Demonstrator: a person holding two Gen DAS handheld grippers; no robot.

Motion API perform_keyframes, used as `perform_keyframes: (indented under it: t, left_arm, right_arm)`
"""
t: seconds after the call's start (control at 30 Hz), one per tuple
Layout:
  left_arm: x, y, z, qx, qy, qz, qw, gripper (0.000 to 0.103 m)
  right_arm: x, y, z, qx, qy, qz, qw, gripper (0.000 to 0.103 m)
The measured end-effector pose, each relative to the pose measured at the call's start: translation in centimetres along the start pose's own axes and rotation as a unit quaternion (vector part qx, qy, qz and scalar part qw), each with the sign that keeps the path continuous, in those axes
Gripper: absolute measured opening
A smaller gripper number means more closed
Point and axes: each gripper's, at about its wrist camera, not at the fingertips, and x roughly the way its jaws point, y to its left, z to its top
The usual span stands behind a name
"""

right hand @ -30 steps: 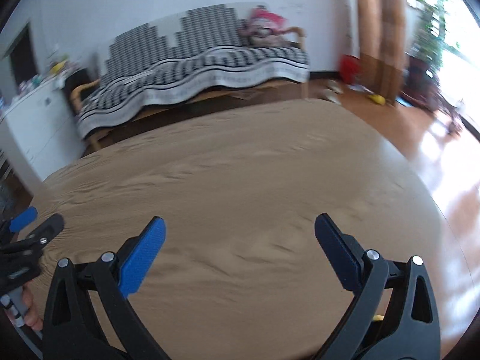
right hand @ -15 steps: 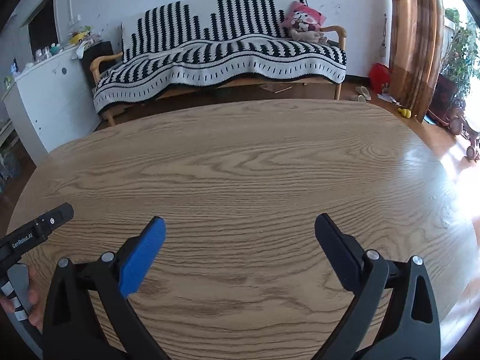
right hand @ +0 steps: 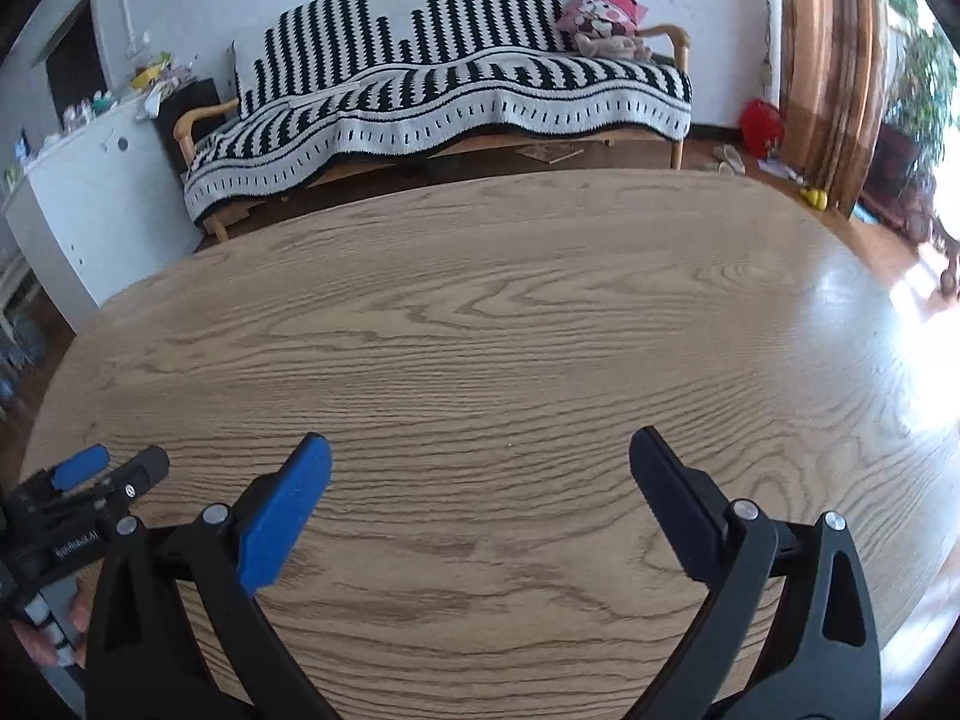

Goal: Collect trash

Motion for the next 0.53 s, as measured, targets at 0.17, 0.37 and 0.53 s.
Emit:
perform_keyframes:
  t: [0.17,0.37,0.53]
  left_arm:
    - [-0.3,-0.9,-0.3,0.042,-0.027,0.041,0.9979,0.097]
    - [0.3,-0.7,-0.4,0.031,-0.026,0.025,0.9989,0.097]
    - [1.3,-0.5,-0.2,0.037,-0.015,0.045,0.9982,0.097]
  right_arm:
    - [0.1,-0.1,0.0,0.006,0.005,0.011,1.000,0.096]
    - [0.8,0.9,-0.1,-0.020,0.016,-0.003,1.000,0.096]
    - [2.5,1.6,-0.2,-0.037,0.038,-0.007,0.999,0.096]
